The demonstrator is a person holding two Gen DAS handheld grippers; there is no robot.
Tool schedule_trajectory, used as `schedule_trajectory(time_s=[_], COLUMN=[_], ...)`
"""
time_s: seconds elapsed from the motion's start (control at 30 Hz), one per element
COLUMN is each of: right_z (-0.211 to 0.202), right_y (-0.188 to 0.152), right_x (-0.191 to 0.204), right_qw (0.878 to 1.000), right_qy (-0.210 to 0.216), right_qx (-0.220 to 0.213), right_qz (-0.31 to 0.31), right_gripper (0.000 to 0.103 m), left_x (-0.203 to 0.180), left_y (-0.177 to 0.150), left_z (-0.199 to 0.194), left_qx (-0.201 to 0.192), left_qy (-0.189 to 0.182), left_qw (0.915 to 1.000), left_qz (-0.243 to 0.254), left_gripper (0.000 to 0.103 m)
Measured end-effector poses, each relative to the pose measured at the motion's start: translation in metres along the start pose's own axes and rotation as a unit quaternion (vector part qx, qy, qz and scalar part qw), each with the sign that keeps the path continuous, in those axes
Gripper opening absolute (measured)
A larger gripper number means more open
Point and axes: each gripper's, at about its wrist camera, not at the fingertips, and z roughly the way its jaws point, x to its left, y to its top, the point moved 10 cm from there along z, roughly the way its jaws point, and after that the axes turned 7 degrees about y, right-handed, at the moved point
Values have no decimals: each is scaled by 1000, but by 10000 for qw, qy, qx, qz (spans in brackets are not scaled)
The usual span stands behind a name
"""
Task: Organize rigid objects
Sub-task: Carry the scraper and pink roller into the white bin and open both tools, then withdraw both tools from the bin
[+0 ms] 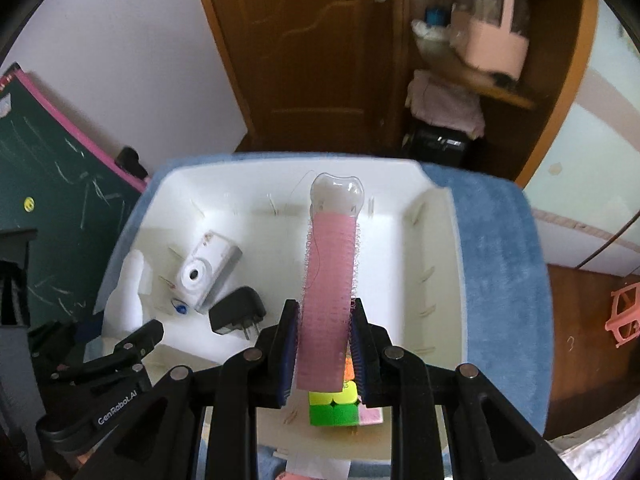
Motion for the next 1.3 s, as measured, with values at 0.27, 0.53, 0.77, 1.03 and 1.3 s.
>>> schedule_trajectory(time_s=[0.27,0.53,0.77,1.03,1.3], right_z=[34,39,25,-11,-59], right_y=[2,1,2,-3,-17], right_x=[8,2,1,-1,4], right_qw=[9991,9987,9994,9997,9987], right_qy=[13,1,94,200,117], right_qx=[289,367,180,-130,-483], right_qz=[-325,-364,-279,-44,70], right_gripper=[26,54,57,57,57], left_x=[-5,-15,-9,5,23], left_y=[-1,-4,-5,-11,-20], left_z=[22,13,-8,-40,-83], left_qx=[176,59,-179,-429,-819], left_qy=[47,-79,-151,-346,-519], left_qw=[9998,9997,9995,9984,9952], left_qz=[22,222,206,123,137], left_gripper=[59,68,79,79,79])
